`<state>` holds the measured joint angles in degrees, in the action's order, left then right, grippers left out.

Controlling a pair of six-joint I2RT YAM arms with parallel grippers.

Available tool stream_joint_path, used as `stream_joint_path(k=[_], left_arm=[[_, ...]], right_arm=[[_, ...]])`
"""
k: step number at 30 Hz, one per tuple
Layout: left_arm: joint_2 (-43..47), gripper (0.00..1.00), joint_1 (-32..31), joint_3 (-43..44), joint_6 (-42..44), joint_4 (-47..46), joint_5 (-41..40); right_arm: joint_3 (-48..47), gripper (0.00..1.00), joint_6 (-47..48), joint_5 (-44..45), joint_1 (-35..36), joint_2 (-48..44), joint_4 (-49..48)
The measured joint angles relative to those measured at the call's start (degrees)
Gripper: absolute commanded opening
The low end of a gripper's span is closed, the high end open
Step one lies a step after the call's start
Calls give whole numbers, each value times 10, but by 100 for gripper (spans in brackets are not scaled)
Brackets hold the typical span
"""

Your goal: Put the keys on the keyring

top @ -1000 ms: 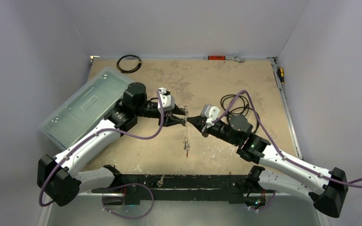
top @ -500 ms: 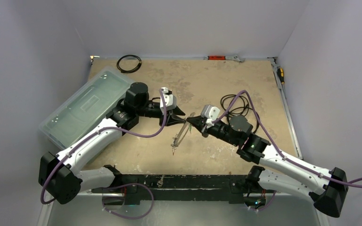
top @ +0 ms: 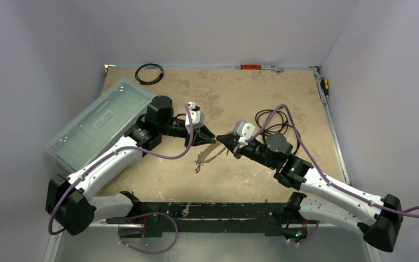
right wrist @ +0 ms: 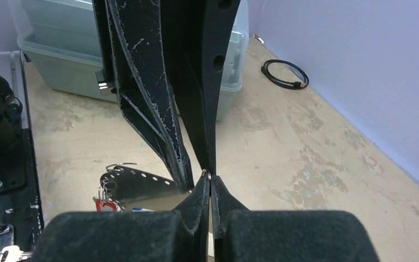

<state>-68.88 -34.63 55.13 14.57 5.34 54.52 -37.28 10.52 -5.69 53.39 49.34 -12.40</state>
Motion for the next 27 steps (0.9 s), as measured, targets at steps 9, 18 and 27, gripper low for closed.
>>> stream_joint_path(k=[9, 18, 27], left_arm=[[0, 0, 1, -31, -12, -51, 23], [25, 0, 0, -70, -22, -104, 13], [60, 0, -3, -92, -21, -117, -9]], right_arm=[[0, 0, -1, -7, 4, 0, 7], [-4, 54, -13, 3, 5, 0, 5], [-8, 51, -15, 37, 5, -47, 0]])
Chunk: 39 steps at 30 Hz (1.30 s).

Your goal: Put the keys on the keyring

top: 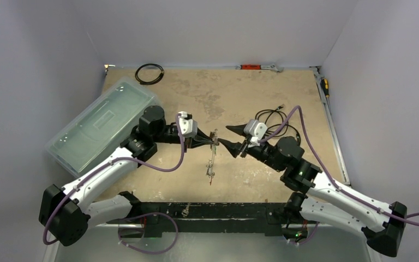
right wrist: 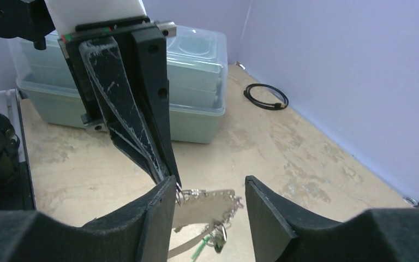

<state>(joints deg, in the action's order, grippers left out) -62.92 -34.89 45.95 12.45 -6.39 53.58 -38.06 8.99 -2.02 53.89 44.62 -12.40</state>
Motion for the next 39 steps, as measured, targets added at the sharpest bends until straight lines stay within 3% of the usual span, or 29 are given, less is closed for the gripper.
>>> stream_joint_path(k=[17, 32, 39], left_arm=[[30, 0, 0, -6, -1, -22, -2], [45, 0, 0, -8, -9, -26, -2], [48, 0, 0, -8, -18, -35, 0]], right_arm=[[23, 33, -9, -54, -1, 17, -7], [37, 31, -45, -113, -90, -30, -39], [37, 30, -56, -164, -94, -3, -52]])
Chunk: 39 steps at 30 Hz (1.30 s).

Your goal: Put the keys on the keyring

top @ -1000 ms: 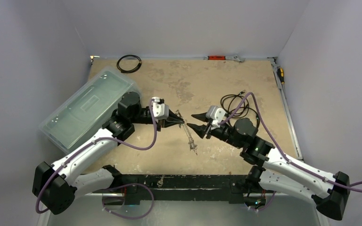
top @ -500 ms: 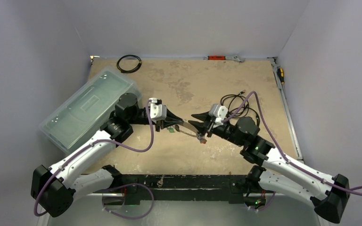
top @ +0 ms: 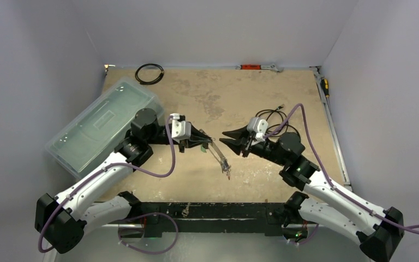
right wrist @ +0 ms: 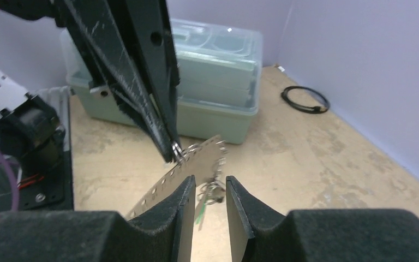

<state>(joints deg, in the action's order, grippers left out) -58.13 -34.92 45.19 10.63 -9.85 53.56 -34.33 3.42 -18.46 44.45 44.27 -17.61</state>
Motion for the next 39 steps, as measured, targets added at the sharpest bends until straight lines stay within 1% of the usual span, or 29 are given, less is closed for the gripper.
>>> stream_joint_path(k=[5, 15, 27, 39], left_arm=[[5, 0, 0, 0, -17, -19, 0], [6, 0, 0, -14, -58, -77, 0], [6, 0, 0, -27, -101, -135, 0], [6, 0, 0, -29, -121, -161, 0]], right_arm=[[0, 30, -2, -47, 0, 32, 1], [0, 28, -17, -95, 0, 37, -26], [0, 21, -43, -109, 0, 58, -80], [0, 19, -50, -94, -2, 59, -108]])
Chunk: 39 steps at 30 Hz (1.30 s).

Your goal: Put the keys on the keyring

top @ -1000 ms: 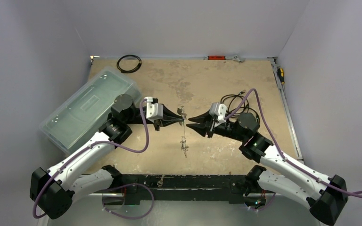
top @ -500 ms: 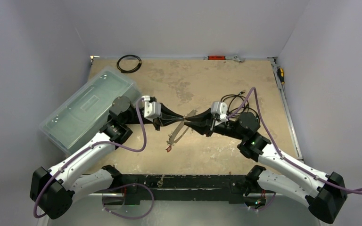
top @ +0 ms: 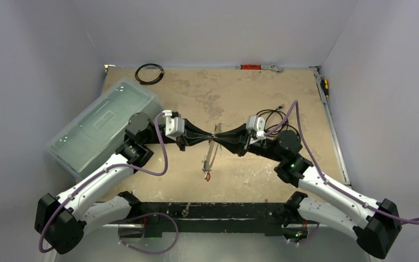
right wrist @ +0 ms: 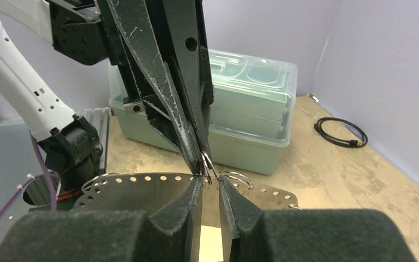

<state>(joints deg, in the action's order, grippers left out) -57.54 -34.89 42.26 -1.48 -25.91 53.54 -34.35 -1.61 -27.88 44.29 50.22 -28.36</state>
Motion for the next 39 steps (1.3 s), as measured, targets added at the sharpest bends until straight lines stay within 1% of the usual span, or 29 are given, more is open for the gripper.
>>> stream_joint_path(k=[5, 8, 17, 18, 21, 22, 23, 25, 28, 32, 35, 39], left_arm=[[0, 0, 0, 0, -7, -5, 0], [0, 0, 0, -3, -10, -12, 0], [0, 0, 0, -9, -14, -31, 0], [1, 6, 0, -9, -12, -30, -2], [6, 37, 0, -9, 9, -3, -13], [8, 45, 0, -8, 21, 14, -19], [9, 50, 0, -6, 31, 33, -26], [12, 54, 0, 0, 52, 70, -42], [21, 54, 0, 13, 85, 120, -69], [31, 48, 0, 42, 131, 184, -102], [28, 47, -1, 76, 162, 231, -119], [13, 47, -12, 120, 202, 289, -138]], right_arm=[[0, 11, -2, 3, 0, 0, -5], [0, 1, -3, 3, 0, 0, -9], [0, 0, -11, 1, -1, 4, -21], [0, 0, -11, 1, -1, 4, -21], [-6, 0, -1, 3, -1, 4, 0], [-12, 0, 6, 5, -1, 4, 14], [-21, 0, 16, 8, 0, 6, 35], [-46, 0, 37, 16, -1, 12, 79], [-71, 0, 65, 30, 0, 16, 123], [-106, 0, 106, 50, 0, 18, 191], [-150, 0, 144, 87, 13, 36, 254], [-217, 0, 201, 163, 53, 75, 340]])
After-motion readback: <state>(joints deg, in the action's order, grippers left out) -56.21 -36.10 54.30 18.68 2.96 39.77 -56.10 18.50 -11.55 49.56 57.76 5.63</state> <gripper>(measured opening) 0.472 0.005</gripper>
